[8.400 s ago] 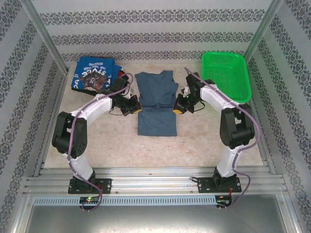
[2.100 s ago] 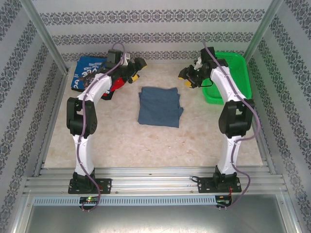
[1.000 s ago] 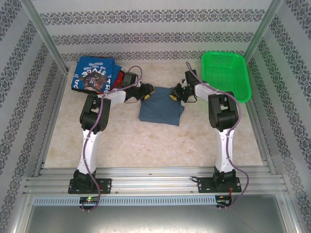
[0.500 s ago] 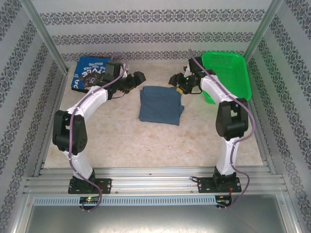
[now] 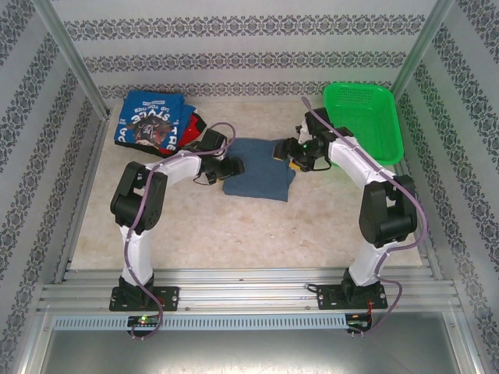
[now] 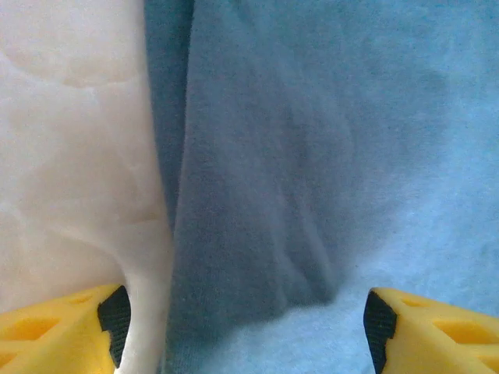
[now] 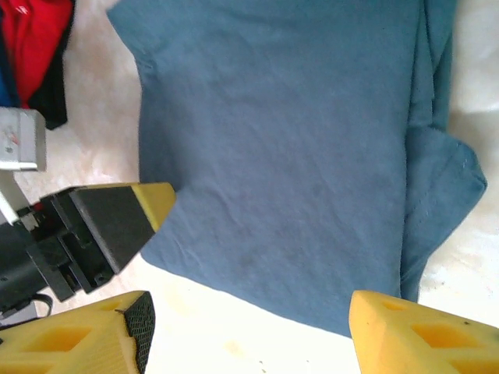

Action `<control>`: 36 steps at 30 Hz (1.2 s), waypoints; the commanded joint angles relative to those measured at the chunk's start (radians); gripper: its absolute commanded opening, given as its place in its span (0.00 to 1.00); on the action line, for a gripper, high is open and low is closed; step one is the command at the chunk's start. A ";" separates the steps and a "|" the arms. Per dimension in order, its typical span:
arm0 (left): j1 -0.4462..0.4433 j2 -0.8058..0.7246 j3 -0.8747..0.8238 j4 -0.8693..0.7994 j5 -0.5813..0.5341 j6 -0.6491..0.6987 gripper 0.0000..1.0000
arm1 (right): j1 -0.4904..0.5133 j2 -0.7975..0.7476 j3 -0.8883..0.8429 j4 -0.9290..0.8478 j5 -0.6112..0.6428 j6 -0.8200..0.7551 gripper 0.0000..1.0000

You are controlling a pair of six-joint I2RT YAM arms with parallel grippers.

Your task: Fold and stack the t-shirts

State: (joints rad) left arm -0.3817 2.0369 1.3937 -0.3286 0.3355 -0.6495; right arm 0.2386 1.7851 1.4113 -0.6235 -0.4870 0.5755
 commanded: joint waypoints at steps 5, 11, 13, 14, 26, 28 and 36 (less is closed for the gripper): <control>-0.074 0.118 0.143 -0.080 -0.110 0.051 0.77 | 0.001 -0.104 -0.086 0.028 -0.049 -0.015 0.68; -0.113 0.220 0.266 -0.244 -0.222 0.063 0.64 | -0.004 -0.148 -0.159 0.036 -0.090 -0.020 0.67; -0.124 0.250 0.297 -0.279 -0.247 0.066 0.57 | -0.008 -0.166 -0.185 0.041 -0.096 -0.020 0.67; -0.134 0.259 0.309 -0.280 -0.256 0.069 0.54 | -0.011 -0.173 -0.198 0.044 -0.103 -0.020 0.67; -0.221 0.301 0.575 -0.424 -0.466 0.218 0.05 | -0.062 -0.238 -0.242 -0.025 -0.152 -0.087 0.66; -0.221 0.273 0.580 -0.436 -0.511 0.263 0.03 | -0.075 -0.251 -0.262 -0.024 -0.158 -0.087 0.65; -0.207 0.132 0.602 -0.430 -0.676 0.507 0.00 | -0.096 -0.292 -0.318 -0.010 -0.158 -0.073 0.64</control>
State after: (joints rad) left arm -0.6025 2.2738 1.9514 -0.7307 -0.2329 -0.2935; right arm 0.1520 1.5242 1.1156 -0.6254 -0.6277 0.5159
